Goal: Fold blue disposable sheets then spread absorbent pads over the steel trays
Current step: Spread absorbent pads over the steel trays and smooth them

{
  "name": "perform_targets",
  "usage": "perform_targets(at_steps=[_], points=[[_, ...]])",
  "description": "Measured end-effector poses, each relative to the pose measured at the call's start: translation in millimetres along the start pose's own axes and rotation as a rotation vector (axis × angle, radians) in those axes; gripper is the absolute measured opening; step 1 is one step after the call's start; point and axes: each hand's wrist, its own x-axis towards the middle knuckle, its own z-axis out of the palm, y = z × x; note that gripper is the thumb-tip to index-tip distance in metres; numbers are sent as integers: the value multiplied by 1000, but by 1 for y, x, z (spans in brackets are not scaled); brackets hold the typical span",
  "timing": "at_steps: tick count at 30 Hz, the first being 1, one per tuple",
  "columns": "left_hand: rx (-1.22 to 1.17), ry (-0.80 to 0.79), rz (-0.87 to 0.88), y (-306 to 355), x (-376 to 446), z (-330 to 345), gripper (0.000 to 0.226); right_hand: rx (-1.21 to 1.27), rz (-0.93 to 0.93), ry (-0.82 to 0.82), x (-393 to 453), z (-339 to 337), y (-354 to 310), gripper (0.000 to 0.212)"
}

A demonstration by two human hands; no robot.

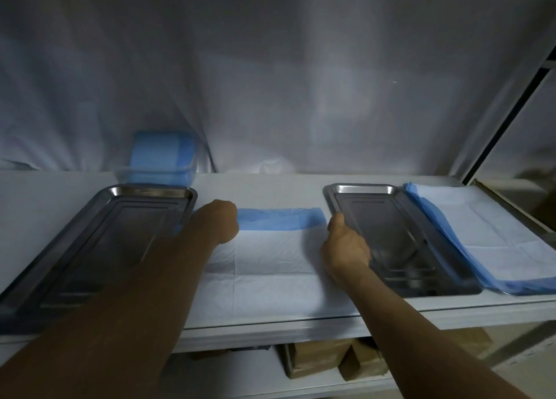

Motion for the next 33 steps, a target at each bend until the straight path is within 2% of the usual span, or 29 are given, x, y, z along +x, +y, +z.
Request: perform_targets(at_steps=[10,26,33], points=[[36,16,-18,0,16,2,24,-207,-83,-42,18,7,0,31],[73,49,-25,-3,39,2,23,-213,-107,-17,24,14,0,34],[117,146,-8,-2,30,12,22,-246,-100,-27,24,15,-2,35]])
